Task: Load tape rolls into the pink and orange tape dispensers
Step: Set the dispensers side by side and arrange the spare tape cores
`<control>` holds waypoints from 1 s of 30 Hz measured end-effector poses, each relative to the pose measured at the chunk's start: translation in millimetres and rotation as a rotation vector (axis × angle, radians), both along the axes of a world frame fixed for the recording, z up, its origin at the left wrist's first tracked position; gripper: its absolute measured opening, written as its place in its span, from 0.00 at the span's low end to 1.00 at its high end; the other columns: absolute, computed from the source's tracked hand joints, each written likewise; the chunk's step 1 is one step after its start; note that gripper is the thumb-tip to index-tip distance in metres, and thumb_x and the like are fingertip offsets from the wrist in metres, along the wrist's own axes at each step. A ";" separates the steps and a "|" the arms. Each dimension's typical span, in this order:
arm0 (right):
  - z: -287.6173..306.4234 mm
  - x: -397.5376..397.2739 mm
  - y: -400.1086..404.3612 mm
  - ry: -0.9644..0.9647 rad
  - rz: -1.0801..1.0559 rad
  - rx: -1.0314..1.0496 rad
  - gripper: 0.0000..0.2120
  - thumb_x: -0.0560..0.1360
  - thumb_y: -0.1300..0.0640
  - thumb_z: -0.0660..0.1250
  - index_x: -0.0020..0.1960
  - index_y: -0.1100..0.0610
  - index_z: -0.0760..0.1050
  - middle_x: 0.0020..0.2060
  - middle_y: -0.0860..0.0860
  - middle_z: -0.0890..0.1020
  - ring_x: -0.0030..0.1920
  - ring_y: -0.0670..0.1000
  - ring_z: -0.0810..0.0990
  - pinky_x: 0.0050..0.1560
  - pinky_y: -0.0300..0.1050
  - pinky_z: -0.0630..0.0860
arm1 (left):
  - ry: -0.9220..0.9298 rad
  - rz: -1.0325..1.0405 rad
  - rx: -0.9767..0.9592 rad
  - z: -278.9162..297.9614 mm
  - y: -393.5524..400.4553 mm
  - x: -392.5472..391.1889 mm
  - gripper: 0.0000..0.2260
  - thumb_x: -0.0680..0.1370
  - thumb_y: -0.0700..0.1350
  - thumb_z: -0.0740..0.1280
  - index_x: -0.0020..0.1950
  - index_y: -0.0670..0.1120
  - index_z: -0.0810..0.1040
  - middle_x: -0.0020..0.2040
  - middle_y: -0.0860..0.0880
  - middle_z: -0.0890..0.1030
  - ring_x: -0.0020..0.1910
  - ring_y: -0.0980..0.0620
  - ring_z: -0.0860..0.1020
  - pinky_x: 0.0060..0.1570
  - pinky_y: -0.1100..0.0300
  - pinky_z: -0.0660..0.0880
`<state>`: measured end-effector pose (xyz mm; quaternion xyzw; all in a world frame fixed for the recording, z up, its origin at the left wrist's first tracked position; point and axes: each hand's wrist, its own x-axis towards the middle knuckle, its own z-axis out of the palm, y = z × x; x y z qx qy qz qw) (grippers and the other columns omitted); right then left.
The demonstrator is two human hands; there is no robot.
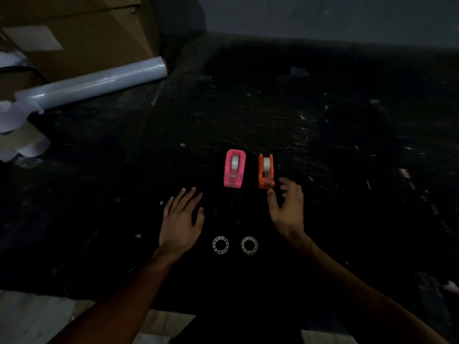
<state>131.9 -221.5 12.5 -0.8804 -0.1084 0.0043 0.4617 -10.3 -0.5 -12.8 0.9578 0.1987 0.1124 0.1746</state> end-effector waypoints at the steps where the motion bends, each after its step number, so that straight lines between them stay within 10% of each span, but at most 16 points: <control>1: -2.9 -7.9 -8.1 -0.026 0.052 -0.012 0.18 0.75 0.51 0.66 0.64 0.54 0.70 0.54 0.53 0.75 0.55 0.51 0.73 0.59 0.57 0.73 | -0.025 -0.013 -0.030 0.1 0.3 -1.4 0.23 0.77 0.54 0.53 0.68 0.49 0.73 0.71 0.49 0.72 0.74 0.50 0.64 0.74 0.49 0.55; 14: -10.2 -63.8 -52.3 -0.295 0.646 -0.352 0.23 0.75 0.40 0.63 0.67 0.48 0.72 0.58 0.48 0.77 0.56 0.49 0.74 0.54 0.42 0.65 | -0.104 -0.290 -0.175 2.7 -46.8 -51.4 0.20 0.78 0.57 0.59 0.67 0.53 0.74 0.66 0.57 0.76 0.71 0.59 0.65 0.75 0.46 0.54; 30: -0.9 -64.7 -11.2 -0.366 0.687 -0.381 0.18 0.75 0.46 0.63 0.63 0.48 0.75 0.56 0.47 0.78 0.51 0.51 0.76 0.47 0.48 0.74 | -0.168 -0.090 0.002 9.6 -28.3 -46.9 0.17 0.75 0.55 0.63 0.62 0.54 0.79 0.60 0.56 0.81 0.65 0.54 0.74 0.64 0.48 0.70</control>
